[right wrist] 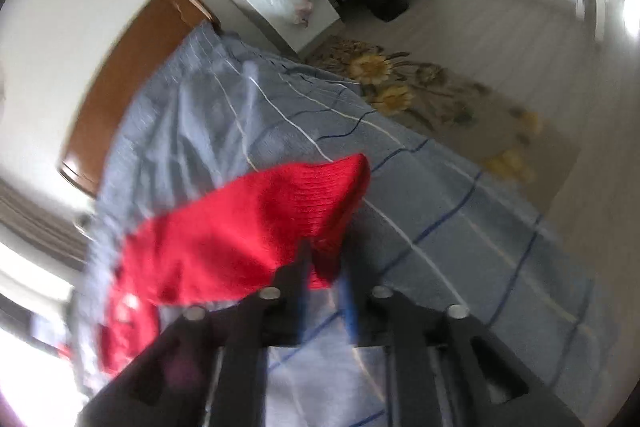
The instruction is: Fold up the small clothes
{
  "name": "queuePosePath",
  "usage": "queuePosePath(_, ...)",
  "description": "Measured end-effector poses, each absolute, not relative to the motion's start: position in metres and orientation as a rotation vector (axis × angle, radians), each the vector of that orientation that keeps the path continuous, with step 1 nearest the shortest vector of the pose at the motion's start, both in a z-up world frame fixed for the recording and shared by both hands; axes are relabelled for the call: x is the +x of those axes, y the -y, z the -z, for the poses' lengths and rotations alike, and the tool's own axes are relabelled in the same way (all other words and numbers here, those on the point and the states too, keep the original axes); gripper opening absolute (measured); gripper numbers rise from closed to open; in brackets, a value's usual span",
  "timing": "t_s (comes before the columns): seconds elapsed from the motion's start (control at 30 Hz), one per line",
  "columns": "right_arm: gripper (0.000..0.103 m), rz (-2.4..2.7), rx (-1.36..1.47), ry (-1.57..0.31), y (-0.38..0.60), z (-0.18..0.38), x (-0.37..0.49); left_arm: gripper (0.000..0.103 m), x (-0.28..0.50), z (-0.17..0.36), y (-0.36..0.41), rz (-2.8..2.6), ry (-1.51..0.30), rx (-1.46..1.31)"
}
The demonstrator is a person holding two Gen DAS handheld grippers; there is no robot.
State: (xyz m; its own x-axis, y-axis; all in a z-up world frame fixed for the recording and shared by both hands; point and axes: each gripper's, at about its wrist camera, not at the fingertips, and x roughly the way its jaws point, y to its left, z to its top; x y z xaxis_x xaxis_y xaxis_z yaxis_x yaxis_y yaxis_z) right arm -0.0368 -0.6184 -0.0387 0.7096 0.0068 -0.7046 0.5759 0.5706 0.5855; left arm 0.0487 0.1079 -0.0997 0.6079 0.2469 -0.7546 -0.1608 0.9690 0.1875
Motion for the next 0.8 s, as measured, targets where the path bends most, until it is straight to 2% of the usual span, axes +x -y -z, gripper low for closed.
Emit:
queuePosePath(0.07,0.031,0.346,0.964,-0.692,0.621,0.042,-0.041,0.078,0.049,0.101,-0.107,-0.239,-0.89,0.109)
queuePosePath(0.13,0.032,0.34,1.011,-0.683,0.626,0.046,-0.04,0.078,0.049,0.101,-0.105,-0.24,-0.89,0.118)
queuePosePath(0.17,0.028,0.342,1.023,-0.683,0.629,0.047,-0.041,0.078,0.049,0.101,-0.105,-0.24,-0.888,0.125)
queuePosePath(0.2,0.005,0.385,1.002,-0.708,0.63,0.046,-0.038,0.078,0.048,0.101,-0.104,-0.24,-0.887,0.129)
queuePosePath(0.3,0.003,0.479,0.961,-0.722,0.635,0.047,-0.054,0.078,0.048,0.101,-0.105,-0.235,-0.889,0.126)
queuePosePath(0.43,0.001,0.521,1.013,-0.709,0.646,0.076,-0.08,0.078,0.049,0.102,-0.106,-0.233,-0.895,0.12)
queuePosePath(0.57,0.001,0.517,0.954,-0.724,0.644,0.073,-0.075,0.078,0.05,0.102,-0.102,-0.238,-0.892,0.14)
queuePosePath(0.63,0.002,0.484,0.954,-0.711,0.647,0.073,-0.074,0.078,0.049,0.103,-0.103,-0.237,-0.893,0.137)
queuePosePath(0.67,0.006,0.46,0.948,-0.699,0.648,0.071,-0.077,0.078,0.05,0.103,-0.102,-0.237,-0.894,0.134)
queuePosePath(0.8,0.03,0.415,0.967,-0.608,0.65,0.074,-0.104,0.078,0.051,0.104,-0.1,-0.241,-0.898,0.133)
